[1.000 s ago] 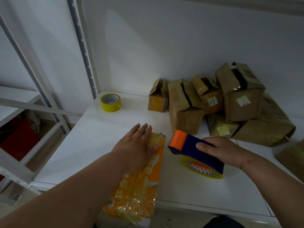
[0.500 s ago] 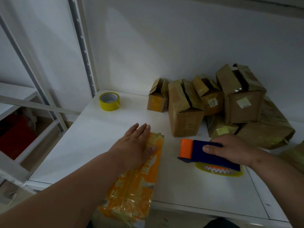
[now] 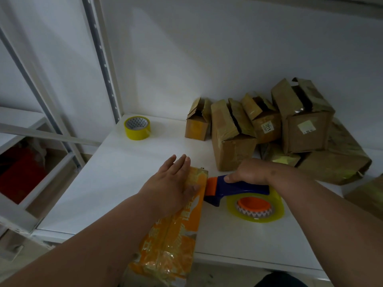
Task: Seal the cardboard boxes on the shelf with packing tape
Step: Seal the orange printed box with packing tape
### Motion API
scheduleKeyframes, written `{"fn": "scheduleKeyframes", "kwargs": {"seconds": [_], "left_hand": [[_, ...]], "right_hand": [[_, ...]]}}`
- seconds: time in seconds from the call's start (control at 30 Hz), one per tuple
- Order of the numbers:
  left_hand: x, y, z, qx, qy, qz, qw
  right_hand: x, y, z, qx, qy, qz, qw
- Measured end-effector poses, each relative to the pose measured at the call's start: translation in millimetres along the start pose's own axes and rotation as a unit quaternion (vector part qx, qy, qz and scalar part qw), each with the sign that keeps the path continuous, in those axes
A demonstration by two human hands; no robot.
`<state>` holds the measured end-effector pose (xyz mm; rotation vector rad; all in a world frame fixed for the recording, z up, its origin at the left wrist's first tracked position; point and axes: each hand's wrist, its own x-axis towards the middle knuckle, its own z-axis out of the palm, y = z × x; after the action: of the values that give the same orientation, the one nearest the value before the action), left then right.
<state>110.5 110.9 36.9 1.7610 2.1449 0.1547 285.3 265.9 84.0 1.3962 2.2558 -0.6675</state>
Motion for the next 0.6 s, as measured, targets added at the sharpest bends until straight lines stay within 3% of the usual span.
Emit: {"fn": "scheduleKeyframes", "kwargs": {"seconds": [0.27,0.33,0.47,0.6], "left_hand": [[-2,-1,1,0.007,0.017,0.017,1.0],[-2,-4,1,-0.015,0.027,0.011,0.999],[-8,-5,-1,-0.067,0.082,-0.02,0.994],[-26,1,-9,-0.051,0.113,-0.051,0.991]], "right_hand": [[-10,0,9,0.102,-0.046,0.038,0.993],[-10,6,21,0.105,-0.011,0.052,0.993],[-21,34,37,0.259,0.065,0.062,0.962],[-46,58,47,0.275,0.116,0.062,0.952]]}}
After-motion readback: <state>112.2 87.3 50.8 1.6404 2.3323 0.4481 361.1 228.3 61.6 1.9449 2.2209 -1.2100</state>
